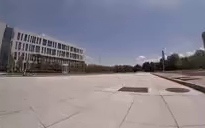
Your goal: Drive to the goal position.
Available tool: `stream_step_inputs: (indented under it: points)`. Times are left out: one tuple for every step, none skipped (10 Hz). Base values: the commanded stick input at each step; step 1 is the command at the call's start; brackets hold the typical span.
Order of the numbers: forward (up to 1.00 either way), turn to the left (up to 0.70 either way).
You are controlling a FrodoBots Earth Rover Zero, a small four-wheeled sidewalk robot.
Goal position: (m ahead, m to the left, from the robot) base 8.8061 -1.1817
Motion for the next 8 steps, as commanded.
stream_step_inputs:
  points:
    - [0.5, 0.0]
    - [0.5, 0.0]
    - [0.5, 0.0]
    - [0.5, 0.0]
    - [0.5, 0.0]
    - [0.5, 0.0]
    - [0.5, 0.0]
    - [0.5, 0.0]
